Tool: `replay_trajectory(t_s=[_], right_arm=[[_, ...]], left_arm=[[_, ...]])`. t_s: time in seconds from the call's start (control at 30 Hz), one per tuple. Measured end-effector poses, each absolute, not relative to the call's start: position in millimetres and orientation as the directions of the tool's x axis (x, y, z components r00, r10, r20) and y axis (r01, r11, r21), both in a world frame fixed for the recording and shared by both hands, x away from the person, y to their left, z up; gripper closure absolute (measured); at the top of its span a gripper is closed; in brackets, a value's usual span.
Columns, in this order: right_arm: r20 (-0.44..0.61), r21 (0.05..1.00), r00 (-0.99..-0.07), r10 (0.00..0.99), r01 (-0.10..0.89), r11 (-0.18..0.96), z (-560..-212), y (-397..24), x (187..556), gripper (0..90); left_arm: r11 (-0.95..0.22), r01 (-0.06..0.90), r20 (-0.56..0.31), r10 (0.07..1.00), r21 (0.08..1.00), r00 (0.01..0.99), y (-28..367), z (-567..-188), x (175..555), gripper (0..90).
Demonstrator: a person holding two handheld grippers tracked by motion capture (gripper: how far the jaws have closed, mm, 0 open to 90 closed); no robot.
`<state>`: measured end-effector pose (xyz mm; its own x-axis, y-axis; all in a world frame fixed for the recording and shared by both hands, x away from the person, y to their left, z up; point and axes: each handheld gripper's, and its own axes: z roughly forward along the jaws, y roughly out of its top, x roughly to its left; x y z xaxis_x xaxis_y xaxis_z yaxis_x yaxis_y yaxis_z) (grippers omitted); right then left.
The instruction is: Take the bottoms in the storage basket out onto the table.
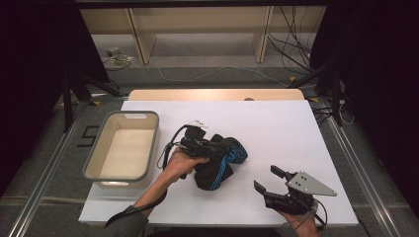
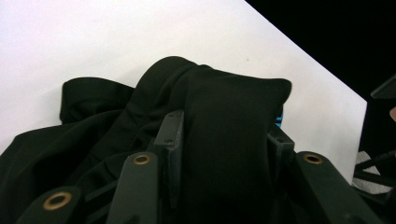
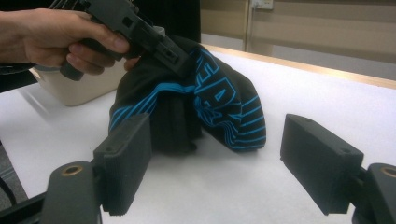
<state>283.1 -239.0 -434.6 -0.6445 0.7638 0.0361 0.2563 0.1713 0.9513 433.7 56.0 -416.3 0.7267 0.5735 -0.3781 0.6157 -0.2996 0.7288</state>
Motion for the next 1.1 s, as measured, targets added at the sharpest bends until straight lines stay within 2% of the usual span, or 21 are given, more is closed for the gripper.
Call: replay_trajectory(t_s=[0.5,0.8,1.1], right_arm=[[0.036,0.951,-0.645,0.763,0.257,0.173,-434.8,-238.7,282.9,25.5],[0.036,0.951,-0.645,0.764,0.257,0.172,-434.8,-238.8,282.8,25.5],[0.037,0.951,-0.645,0.764,0.257,0.171,-434.7,-238.7,282.5,25.4]], left_arm=[[-0.309,0.607,-0.393,0.537,0.732,0.747,49.8,-404.7,425.4,46.4],[-0.269,0.605,-0.397,0.548,0.75,0.736,57.2,-398.2,425.0,39.8],[-0.232,0.584,-0.392,0.548,0.778,0.739,63.6,-397.0,423.9,29.6]])
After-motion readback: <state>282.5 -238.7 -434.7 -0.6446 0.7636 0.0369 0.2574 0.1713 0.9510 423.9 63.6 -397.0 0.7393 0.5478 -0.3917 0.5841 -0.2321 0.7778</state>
